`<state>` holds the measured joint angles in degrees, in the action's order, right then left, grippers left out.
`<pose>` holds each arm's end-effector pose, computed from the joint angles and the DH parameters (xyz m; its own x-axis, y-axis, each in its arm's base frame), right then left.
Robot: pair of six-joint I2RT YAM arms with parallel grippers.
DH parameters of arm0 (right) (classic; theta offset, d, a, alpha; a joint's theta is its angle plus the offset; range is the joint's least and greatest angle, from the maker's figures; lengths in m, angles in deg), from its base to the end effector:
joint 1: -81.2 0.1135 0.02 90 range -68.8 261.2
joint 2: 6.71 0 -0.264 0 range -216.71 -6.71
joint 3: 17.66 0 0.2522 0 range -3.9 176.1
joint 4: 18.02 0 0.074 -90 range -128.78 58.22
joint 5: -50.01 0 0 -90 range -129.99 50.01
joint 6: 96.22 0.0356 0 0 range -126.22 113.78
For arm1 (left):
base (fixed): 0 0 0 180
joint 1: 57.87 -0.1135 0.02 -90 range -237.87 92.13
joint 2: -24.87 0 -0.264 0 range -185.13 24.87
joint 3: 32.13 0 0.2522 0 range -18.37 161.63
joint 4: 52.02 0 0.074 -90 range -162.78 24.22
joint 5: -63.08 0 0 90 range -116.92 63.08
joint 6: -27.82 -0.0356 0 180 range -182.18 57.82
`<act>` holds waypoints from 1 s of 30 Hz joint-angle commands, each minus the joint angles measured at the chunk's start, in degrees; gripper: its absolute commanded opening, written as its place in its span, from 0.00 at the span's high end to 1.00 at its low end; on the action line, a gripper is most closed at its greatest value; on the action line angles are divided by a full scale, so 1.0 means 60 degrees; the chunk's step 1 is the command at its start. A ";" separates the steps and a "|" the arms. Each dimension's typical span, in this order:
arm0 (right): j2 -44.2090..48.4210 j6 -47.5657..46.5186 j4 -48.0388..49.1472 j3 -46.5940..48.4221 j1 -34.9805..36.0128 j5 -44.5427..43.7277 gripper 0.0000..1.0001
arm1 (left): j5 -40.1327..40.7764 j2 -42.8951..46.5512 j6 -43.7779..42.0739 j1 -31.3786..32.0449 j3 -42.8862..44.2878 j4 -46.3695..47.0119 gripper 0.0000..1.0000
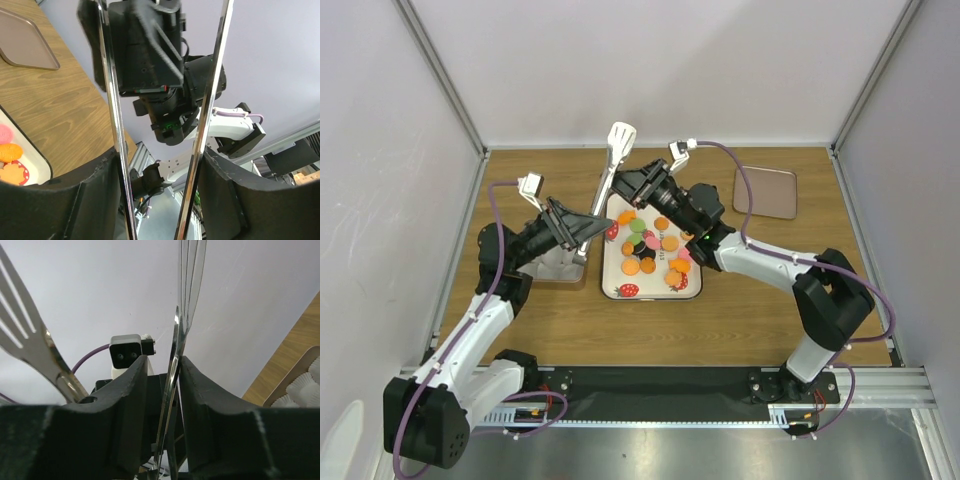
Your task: Pack the cookies
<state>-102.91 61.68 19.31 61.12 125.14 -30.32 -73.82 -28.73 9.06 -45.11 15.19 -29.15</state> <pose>0.2779 0.2761 0.3376 -0.6469 0.6450 -0.4067 -0.5273 0.0069 0.8496 0.1974 -0.0713 0.3265 -0.6996 -0.5049 -0.5056 0.5317 0.1049 -0.8404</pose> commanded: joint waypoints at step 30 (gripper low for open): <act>0.5149 -0.5467 -0.9080 -0.0787 -0.2739 -0.1494 0.45 | 0.3638 0.0087 -0.6642 0.2150 0.2727 -0.8649 0.47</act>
<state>-74.56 39.63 -21.48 53.38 109.32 -37.82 -61.07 -28.10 -20.93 -35.28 29.31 -69.57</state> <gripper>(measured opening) 0.546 0.536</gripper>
